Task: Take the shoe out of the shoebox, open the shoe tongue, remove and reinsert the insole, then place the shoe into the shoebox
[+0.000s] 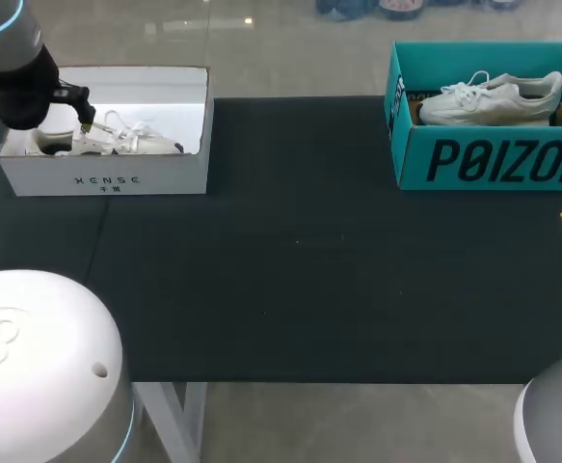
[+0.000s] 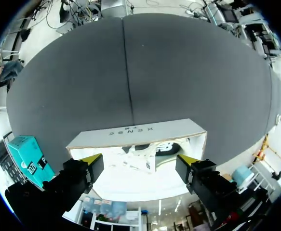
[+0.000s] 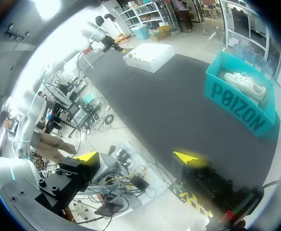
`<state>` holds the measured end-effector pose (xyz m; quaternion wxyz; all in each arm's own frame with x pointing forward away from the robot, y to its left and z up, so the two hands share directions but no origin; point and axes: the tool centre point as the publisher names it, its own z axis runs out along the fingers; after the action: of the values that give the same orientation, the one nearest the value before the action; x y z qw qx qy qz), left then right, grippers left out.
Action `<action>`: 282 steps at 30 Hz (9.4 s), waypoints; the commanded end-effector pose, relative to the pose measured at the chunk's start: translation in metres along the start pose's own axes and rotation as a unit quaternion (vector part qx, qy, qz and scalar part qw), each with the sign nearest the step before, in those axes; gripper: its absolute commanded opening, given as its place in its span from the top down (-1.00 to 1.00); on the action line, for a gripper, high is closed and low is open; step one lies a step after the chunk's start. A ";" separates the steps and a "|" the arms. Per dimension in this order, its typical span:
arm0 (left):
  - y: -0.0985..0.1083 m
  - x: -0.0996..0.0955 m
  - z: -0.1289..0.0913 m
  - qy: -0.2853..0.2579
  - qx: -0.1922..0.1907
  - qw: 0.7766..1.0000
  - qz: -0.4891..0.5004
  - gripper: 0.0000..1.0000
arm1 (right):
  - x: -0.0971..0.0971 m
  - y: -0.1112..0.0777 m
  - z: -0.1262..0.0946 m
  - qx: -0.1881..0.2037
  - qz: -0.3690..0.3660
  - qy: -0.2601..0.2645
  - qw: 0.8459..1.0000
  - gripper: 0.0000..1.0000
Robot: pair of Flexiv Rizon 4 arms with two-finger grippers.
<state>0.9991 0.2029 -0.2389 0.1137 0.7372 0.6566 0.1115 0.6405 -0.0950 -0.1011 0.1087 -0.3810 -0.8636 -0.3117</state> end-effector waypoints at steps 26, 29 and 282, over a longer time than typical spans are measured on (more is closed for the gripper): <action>-0.001 0.000 0.000 0.002 -0.001 1.000 0.000 -1.00 | -0.093 0.063 0.052 0.068 0.088 -0.109 0.988 -1.00; -0.001 0.000 0.000 0.002 -0.001 1.000 0.000 -1.00 | -0.122 0.077 0.063 0.075 0.119 -0.144 0.980 -1.00; -0.001 0.000 0.000 0.002 -0.001 1.000 0.000 -1.00 | -0.279 0.178 -0.087 -0.034 0.298 -0.386 0.872 1.00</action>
<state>0.9995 0.2029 -0.2397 0.1142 0.7372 0.6565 0.1119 1.0413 -0.2364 -0.0788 -0.0866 -0.7231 -0.6820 -0.0676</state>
